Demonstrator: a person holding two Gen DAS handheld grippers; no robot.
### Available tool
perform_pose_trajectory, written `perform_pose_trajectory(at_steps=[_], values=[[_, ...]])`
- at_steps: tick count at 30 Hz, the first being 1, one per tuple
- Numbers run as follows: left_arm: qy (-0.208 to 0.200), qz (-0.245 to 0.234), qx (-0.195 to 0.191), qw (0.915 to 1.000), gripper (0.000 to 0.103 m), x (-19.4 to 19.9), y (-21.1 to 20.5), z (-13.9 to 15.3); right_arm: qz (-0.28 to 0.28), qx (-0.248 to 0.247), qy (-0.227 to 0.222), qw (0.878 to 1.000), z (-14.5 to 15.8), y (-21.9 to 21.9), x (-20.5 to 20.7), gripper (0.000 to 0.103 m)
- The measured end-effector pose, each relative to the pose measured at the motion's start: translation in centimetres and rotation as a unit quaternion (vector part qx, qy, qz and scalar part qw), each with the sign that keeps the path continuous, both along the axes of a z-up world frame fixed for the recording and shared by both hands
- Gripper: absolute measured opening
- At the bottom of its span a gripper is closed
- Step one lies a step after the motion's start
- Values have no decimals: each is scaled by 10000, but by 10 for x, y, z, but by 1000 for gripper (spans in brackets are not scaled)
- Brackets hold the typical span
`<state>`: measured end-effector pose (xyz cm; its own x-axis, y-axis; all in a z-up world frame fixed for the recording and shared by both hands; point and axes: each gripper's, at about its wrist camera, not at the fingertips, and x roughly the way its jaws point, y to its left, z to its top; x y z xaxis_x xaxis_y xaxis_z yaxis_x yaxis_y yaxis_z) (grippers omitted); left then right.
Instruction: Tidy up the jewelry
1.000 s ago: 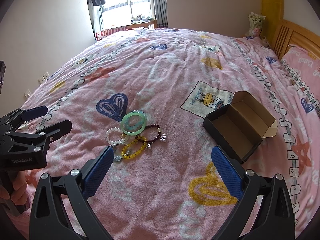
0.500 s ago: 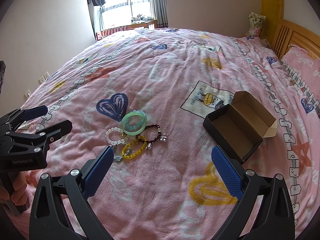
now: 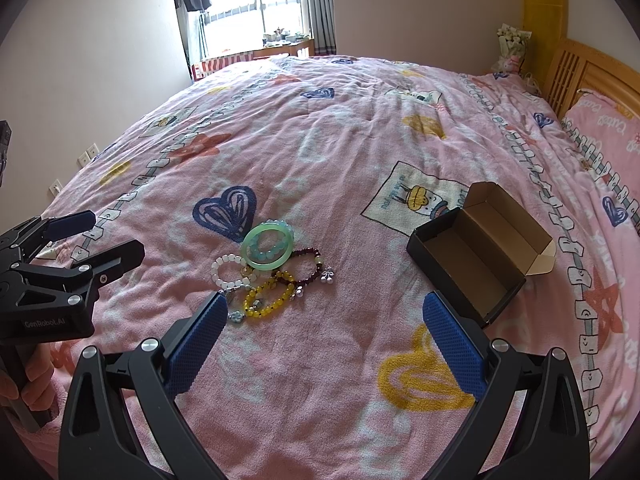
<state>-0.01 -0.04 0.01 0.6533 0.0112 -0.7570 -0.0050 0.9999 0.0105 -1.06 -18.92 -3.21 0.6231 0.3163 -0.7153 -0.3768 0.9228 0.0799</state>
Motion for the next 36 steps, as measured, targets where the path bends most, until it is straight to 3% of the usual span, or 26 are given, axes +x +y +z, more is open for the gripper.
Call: perform_pose_trajectory(at_steps=[27, 36], values=[[-25, 1, 0, 10000, 97, 0, -2, 0, 2, -7, 18, 10000, 3, -3, 9, 96], [-66, -20, -214, 9997, 97, 5, -2, 3, 14, 53, -14, 10000, 1, -3, 7, 96]])
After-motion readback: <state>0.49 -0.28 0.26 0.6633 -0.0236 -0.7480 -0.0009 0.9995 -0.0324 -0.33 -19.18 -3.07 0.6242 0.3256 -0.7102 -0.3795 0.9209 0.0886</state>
